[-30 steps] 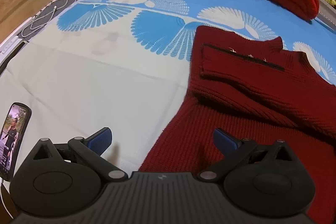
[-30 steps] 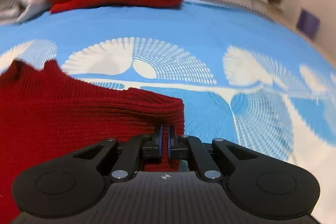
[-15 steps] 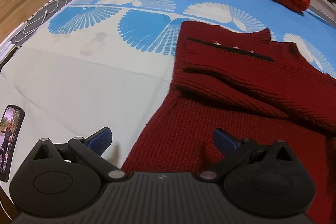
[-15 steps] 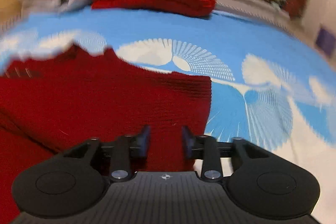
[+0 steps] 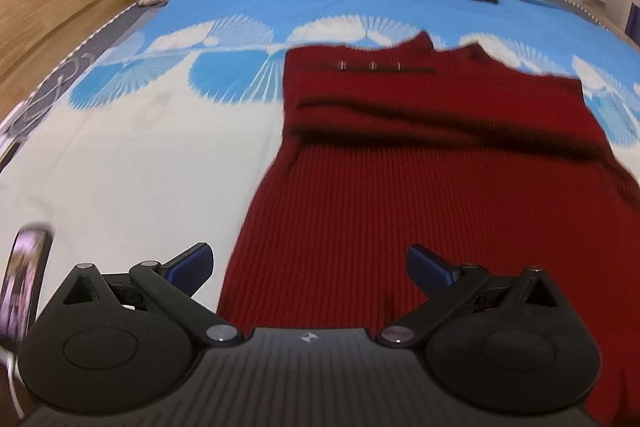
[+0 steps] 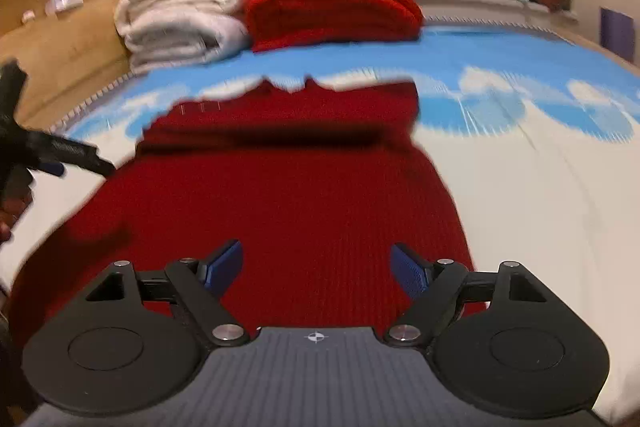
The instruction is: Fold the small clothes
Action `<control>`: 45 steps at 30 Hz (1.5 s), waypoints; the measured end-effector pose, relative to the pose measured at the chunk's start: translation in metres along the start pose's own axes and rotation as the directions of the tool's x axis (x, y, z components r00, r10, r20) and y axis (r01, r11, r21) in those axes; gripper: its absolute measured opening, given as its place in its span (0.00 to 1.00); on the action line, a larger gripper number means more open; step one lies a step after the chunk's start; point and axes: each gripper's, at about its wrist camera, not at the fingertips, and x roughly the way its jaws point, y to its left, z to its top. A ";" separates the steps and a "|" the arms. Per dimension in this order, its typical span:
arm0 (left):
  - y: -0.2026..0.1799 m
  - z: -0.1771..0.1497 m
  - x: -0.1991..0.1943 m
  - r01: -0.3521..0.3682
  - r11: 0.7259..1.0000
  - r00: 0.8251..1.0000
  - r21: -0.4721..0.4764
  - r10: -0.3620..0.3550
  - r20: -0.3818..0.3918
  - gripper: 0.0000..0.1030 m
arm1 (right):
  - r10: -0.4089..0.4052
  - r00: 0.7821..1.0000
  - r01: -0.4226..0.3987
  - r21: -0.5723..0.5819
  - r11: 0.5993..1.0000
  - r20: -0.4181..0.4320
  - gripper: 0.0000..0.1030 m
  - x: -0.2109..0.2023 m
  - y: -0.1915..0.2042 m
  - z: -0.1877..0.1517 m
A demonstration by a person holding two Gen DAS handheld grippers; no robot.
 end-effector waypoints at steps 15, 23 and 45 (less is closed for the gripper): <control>-0.002 -0.146 -0.070 -0.066 0.998 0.998 0.023 0.066 -0.020 1.00 | 0.000 1.000 0.001 -0.054 0.999 0.014 0.80 -0.057 0.026 -0.067; 0.011 -0.151 -0.074 -0.108 0.994 0.994 -0.029 0.108 -0.008 1.00 | -0.013 1.000 0.013 0.000 1.000 0.024 0.80 -0.066 0.014 -0.070; 0.025 -0.148 -0.058 -0.101 0.994 0.994 -0.047 0.100 -0.041 1.00 | -0.058 0.998 0.058 0.035 0.998 -0.011 0.81 -0.053 0.003 -0.067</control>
